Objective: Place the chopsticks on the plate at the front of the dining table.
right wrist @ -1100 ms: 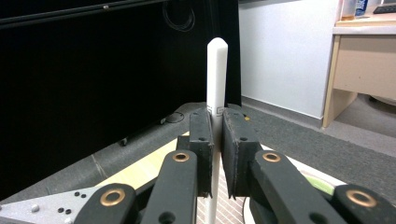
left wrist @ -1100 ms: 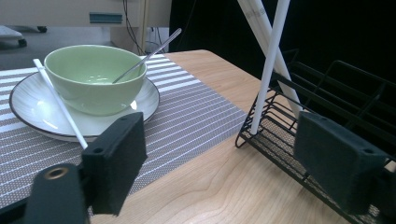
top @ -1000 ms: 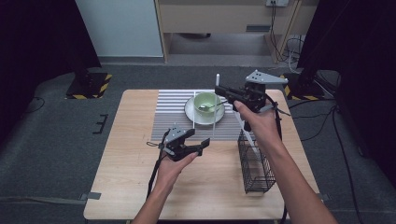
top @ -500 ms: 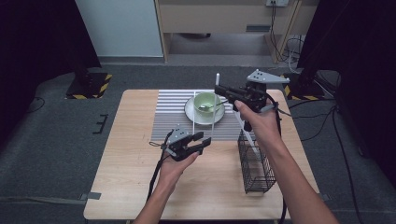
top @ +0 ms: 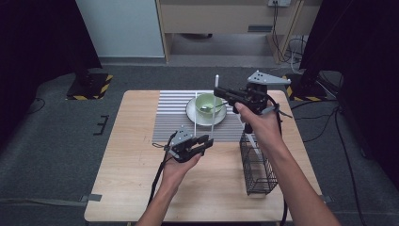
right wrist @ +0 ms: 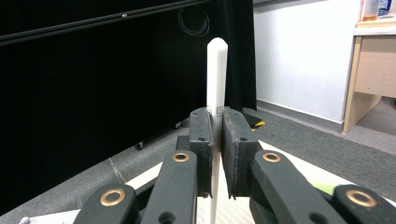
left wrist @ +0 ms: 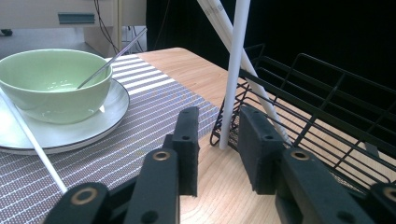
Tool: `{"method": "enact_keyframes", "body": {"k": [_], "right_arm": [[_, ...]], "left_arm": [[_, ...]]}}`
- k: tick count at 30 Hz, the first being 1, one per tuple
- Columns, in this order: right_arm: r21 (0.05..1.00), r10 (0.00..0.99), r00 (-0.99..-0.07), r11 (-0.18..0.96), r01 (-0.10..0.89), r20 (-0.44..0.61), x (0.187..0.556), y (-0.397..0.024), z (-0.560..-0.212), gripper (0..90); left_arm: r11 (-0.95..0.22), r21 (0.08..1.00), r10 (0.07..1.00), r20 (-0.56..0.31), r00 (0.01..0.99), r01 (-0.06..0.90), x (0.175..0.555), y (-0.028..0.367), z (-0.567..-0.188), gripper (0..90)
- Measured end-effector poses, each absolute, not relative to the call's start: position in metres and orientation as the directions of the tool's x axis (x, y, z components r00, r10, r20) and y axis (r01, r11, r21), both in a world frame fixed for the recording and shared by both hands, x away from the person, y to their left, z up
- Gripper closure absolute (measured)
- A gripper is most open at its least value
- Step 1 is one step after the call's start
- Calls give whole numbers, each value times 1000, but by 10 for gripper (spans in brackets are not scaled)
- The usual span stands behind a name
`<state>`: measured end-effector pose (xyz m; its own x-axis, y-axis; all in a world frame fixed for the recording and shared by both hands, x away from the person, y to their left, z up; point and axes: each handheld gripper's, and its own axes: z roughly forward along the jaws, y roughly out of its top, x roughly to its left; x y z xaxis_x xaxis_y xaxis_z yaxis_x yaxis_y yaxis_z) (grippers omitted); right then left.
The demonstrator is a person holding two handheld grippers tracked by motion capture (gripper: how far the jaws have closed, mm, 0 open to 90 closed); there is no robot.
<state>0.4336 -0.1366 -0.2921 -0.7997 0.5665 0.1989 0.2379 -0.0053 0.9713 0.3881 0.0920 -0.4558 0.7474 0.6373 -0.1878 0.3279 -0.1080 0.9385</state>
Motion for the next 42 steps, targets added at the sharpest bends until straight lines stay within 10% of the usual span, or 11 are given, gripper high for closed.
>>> {"method": "enact_keyframes", "body": {"k": [42], "right_arm": [[964,538,-814,9,265,219,434,-126,-294,833]], "left_arm": [[-110,937,619,-196,761,330,387,91,-456,855]]}}
